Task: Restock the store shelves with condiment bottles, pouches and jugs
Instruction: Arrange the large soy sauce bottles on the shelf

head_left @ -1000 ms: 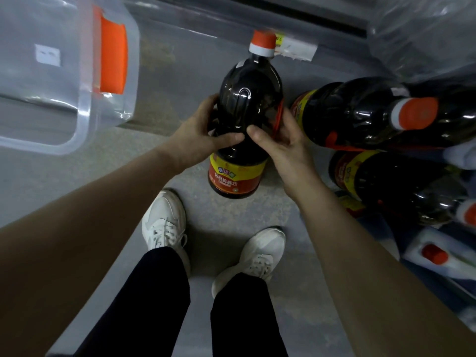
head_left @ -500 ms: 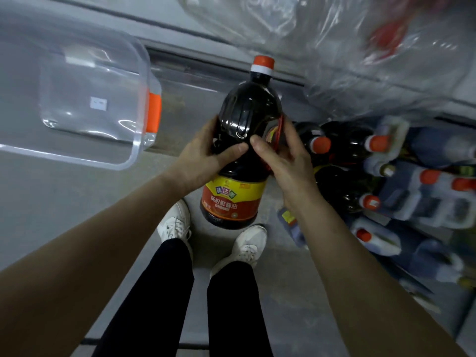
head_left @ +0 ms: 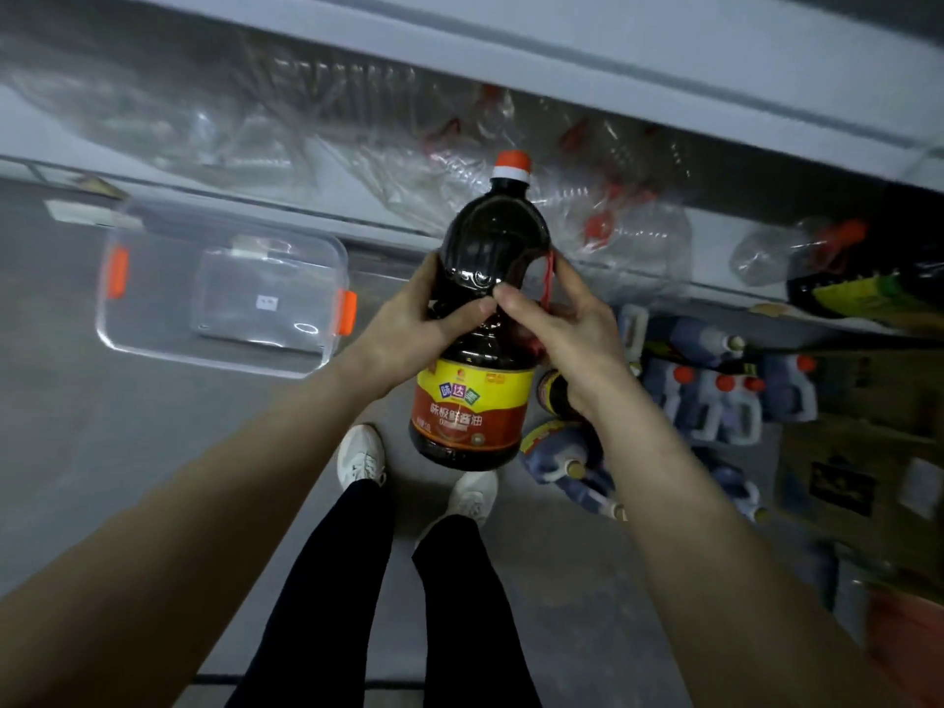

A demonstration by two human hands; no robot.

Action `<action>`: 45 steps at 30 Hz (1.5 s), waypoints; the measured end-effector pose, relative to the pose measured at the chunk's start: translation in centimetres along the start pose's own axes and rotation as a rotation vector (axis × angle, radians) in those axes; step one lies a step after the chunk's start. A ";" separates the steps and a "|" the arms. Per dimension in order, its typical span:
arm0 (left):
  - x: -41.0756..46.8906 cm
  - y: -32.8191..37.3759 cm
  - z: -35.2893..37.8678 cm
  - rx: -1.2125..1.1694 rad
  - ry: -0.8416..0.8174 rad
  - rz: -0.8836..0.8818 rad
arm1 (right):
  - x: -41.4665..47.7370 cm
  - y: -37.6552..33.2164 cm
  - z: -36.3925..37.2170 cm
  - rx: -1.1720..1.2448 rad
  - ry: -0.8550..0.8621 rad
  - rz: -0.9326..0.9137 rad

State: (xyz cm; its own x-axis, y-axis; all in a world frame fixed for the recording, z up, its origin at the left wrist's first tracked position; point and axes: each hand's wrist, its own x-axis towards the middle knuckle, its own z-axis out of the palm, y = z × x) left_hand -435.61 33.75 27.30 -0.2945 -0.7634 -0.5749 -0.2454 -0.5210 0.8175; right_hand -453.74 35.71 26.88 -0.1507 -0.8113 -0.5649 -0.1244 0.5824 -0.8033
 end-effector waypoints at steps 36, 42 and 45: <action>-28.1 35.8 -1.6 -0.001 0.117 0.640 | -27.6 -37.9 -9.2 -0.207 0.052 -0.682; -29.8 39.9 -4.8 0.002 0.125 0.739 | -28.9 -43.2 -7.7 -0.257 0.023 -0.798; -30.5 41.1 -7.4 0.041 0.145 0.781 | -29.1 -45.1 -6.0 -0.249 -0.019 -0.814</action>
State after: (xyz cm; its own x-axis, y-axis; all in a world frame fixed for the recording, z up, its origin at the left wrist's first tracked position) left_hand -429.92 32.80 78.71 -0.2730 -0.9457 0.1766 -0.0516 0.1977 0.9789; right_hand -449.65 33.33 80.69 0.0957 -0.9814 0.1662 -0.3996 -0.1908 -0.8966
